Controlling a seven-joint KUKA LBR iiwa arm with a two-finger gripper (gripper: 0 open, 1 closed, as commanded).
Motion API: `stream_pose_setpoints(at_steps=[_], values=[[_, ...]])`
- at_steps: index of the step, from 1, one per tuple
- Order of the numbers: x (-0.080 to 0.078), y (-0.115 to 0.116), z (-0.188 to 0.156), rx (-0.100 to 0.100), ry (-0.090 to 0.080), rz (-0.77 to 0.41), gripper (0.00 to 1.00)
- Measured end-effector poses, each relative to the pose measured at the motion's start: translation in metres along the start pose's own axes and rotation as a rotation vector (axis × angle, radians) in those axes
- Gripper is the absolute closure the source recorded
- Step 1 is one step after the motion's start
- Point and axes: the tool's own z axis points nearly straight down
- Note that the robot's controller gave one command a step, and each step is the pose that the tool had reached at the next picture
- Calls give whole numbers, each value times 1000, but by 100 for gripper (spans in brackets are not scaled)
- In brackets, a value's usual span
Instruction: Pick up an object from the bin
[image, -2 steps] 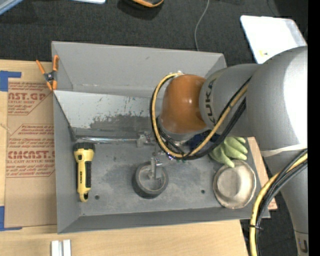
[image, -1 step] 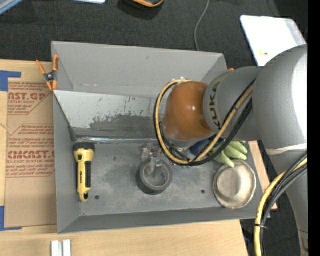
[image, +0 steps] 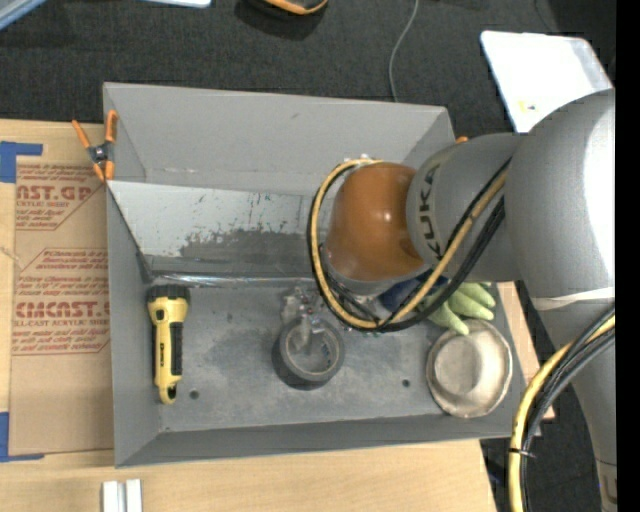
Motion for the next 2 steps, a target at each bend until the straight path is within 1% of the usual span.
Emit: stream_pose_setpoints(at_steps=[1,2], values=[[-2,3,1,2,-1,0,100],[1,6,-45,0,4,-35,100]])
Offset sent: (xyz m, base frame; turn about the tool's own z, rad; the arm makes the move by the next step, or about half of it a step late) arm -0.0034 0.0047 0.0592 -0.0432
